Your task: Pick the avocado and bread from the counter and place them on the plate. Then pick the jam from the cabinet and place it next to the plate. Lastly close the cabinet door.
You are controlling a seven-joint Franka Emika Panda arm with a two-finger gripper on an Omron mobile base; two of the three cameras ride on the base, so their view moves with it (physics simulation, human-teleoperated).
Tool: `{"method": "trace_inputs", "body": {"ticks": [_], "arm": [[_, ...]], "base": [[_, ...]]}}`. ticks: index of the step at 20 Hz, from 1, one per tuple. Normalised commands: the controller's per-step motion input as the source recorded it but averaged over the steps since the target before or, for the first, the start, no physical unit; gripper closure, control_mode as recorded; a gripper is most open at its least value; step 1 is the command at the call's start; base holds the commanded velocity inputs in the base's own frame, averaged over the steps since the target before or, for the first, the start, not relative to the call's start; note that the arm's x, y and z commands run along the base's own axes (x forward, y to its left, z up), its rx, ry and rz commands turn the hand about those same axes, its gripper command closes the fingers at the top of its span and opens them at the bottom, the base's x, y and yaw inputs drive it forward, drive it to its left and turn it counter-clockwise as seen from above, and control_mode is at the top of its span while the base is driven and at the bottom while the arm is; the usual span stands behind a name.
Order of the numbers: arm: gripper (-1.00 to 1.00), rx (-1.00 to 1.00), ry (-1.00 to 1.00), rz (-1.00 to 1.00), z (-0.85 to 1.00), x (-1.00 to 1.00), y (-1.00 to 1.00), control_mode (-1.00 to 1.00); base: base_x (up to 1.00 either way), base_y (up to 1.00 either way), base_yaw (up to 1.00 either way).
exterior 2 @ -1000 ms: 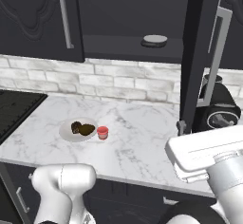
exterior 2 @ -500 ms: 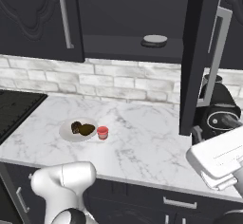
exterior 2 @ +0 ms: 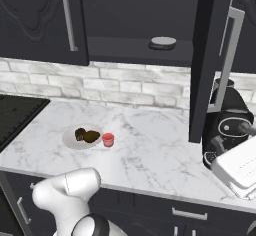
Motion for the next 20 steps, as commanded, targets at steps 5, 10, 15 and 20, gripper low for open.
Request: {"method": "trace_inputs", "body": {"ticks": [5,10,15,20], "arm": [[-1.00,0.00,0.00,0.04,-0.25,0.60,-0.07,-1.00],[-1.00,0.00,0.00,0.05,-0.18,0.71,-0.12,-1.00],[-1.00,0.03,0.01,0.07,-0.10,0.65,-0.14,-1.00],[-1.00,0.02,0.00,0.03,-0.07,0.48,0.15,-1.00]], "base": [[0.00,0.00,0.00],[0.00,0.00,0.00],[0.00,0.00,0.00],[0.00,0.00,0.00]]}}
